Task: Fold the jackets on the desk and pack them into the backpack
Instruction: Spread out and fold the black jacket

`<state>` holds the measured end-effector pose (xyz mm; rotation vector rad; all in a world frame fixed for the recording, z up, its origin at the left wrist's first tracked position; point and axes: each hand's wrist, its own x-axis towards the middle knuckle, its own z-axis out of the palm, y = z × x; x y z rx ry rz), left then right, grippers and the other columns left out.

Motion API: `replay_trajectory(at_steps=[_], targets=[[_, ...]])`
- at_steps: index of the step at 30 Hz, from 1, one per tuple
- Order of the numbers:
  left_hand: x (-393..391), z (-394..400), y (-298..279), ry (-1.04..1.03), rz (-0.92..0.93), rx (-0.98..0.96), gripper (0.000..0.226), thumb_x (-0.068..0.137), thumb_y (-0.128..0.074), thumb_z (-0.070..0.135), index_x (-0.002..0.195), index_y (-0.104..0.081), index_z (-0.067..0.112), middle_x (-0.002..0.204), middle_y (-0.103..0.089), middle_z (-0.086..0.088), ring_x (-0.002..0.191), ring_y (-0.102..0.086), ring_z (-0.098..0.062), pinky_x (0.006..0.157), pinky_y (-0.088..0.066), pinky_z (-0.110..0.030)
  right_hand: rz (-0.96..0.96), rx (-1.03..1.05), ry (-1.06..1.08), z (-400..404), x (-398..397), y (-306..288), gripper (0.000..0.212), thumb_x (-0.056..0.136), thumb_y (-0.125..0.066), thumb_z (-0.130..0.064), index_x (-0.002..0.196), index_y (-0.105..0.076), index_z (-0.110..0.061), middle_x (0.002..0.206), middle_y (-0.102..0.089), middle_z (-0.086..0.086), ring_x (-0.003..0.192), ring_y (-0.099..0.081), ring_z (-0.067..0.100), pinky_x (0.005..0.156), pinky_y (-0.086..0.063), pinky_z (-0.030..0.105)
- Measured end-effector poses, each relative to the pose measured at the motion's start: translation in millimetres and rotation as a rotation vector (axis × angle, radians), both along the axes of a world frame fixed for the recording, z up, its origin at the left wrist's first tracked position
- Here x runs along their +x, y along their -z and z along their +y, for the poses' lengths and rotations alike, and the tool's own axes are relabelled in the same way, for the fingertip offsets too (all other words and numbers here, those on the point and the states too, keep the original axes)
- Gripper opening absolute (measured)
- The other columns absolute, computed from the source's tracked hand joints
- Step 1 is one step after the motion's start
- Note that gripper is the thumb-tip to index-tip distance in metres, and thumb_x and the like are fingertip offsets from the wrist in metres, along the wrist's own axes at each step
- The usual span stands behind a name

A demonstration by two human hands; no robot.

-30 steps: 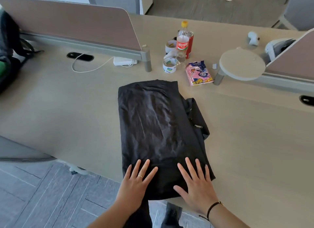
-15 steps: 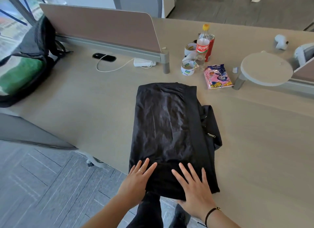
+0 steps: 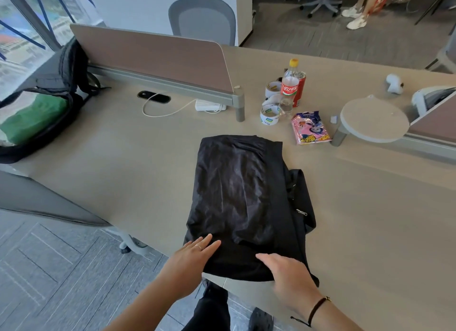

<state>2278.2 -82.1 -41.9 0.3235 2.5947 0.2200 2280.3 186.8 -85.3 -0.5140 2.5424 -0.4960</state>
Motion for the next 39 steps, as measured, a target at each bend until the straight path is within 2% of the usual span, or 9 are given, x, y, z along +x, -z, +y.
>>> replay_trajectory(at_steps=[5, 9, 12, 17, 21, 27, 30, 34, 39], targets=[[-17.4, -4.9, -36.9, -0.083, -0.02, 0.092, 0.091, 0.088, -0.033, -0.011, 0.158, -0.013, 0.044, 0.159, -0.034, 0.014, 0.131, -0.051, -0.02, 0.099, -0.046, -0.027, -0.044, -0.01, -0.06, 2.6, -34.3, -51.9, 0.062, 0.087, -0.044, -0.005, 0.137, -0.051, -0.04, 0.129, -0.062, -0.012, 0.118, -0.058, 0.018, 0.096, -0.046, 0.032], [-37.3, -16.1, -56.2, -0.092, 0.023, 0.137, 0.08, 0.095, -0.035, -0.002, 0.156, -0.018, 0.046, 0.139, -0.055, -0.001, 0.113, -0.059, -0.023, 0.093, -0.049, -0.03, -0.046, -0.02, -0.035, 1.9, -60.7, -83.0, 0.027, 0.094, -0.055, -0.023, 0.118, -0.06, -0.034, 0.106, -0.069, -0.009, 0.098, -0.064, 0.017, 0.082, -0.051, 0.032], [-63.5, -30.8, -67.4, -0.139, 0.061, 0.242, 0.069, 0.091, -0.044, 0.0, 0.148, -0.044, 0.039, 0.13, -0.064, -0.001, 0.11, -0.063, -0.02, 0.093, -0.052, -0.032, -0.067, -0.048, -0.025, -0.6, -89.6, -105.1, 0.006, 0.094, -0.062, -0.03, 0.098, -0.062, -0.025, 0.089, -0.068, -0.01, 0.085, -0.064, 0.012, 0.075, -0.052, 0.03], [-132.4, -51.6, -84.5, -0.172, 0.126, 0.377, 0.054, 0.084, -0.062, 0.002, 0.128, -0.064, 0.034, 0.1, -0.068, 0.014, 0.089, -0.065, -0.006, 0.077, -0.049, -0.017, -0.165, -0.033, -0.015, -6.5, -165.4, -137.1, 0.019, 0.093, -0.067, -0.03, 0.08, -0.059, -0.018, 0.081, -0.066, -0.001, 0.079, -0.064, 0.016, 0.073, -0.049, 0.032], [-200.4, -63.7, -88.0, -0.212, 0.099, 0.456, 0.059, 0.083, -0.071, 0.005, 0.132, -0.06, 0.037, 0.101, -0.065, 0.016, 0.083, -0.06, 0.007, 0.072, -0.04, -0.005, -0.17, -0.024, 0.032, -13.5, -234.8, -148.5, 0.019, 0.09, -0.071, -0.029, 0.086, -0.065, -0.011, 0.086, -0.069, 0.009, 0.079, -0.064, 0.023, 0.07, -0.049, 0.033], [-302.1, -67.6, -65.0, -0.24, 0.048, 0.496, 0.057, 0.085, -0.072, 0.006, 0.135, -0.058, 0.03, 0.098, -0.063, 0.014, 0.094, -0.059, -0.013, 0.085, -0.045, -0.026, -0.221, 0.012, 0.188, -26.0, -332.0, -124.1, 0.026, 0.086, -0.077, -0.028, 0.096, -0.069, -0.005, 0.09, -0.07, 0.01, 0.083, -0.063, 0.027, 0.069, -0.047, 0.032], [-342.0, -66.0, -24.1, -0.337, 0.042, 0.468, 0.06, 0.091, -0.066, 0.012, 0.144, -0.048, 0.032, 0.116, -0.064, 0.0, 0.103, -0.058, -0.021, 0.087, -0.044, -0.028, -0.182, 0.055, 0.28, -31.4, -368.0, -78.0, 0.014, 0.089, -0.074, -0.032, 0.088, -0.068, -0.019, 0.093, -0.067, 0.004, 0.093, -0.062, 0.028, 0.073, -0.048, 0.03], [-346.6, -54.4, 25.9, -0.332, 0.136, 0.227, 0.066, 0.096, -0.056, 0.028, 0.154, -0.022, 0.033, 0.15, -0.038, -0.005, 0.134, -0.04, -0.029, 0.099, -0.046, -0.044, -0.025, 0.146, 0.443, -46.3, -368.1, -18.9, 0.047, 0.095, -0.062, -0.044, 0.137, -0.054, -0.024, 0.134, -0.058, 0.002, 0.123, -0.055, 0.025, 0.103, -0.047, 0.041], [-291.7, -30.1, 66.3, 0.042, 0.372, 0.137, 0.063, 0.096, -0.049, 0.054, 0.152, -0.037, 0.028, 0.16, -0.033, -0.01, 0.15, -0.024, -0.031, 0.124, -0.017, -0.05, 0.263, 0.249, 0.288, -86.9, -309.4, 18.6, 0.064, 0.095, -0.05, -0.059, 0.15, -0.038, -0.028, 0.16, -0.03, 0.008, 0.15, -0.025, 0.026, 0.122, -0.022, 0.047]])
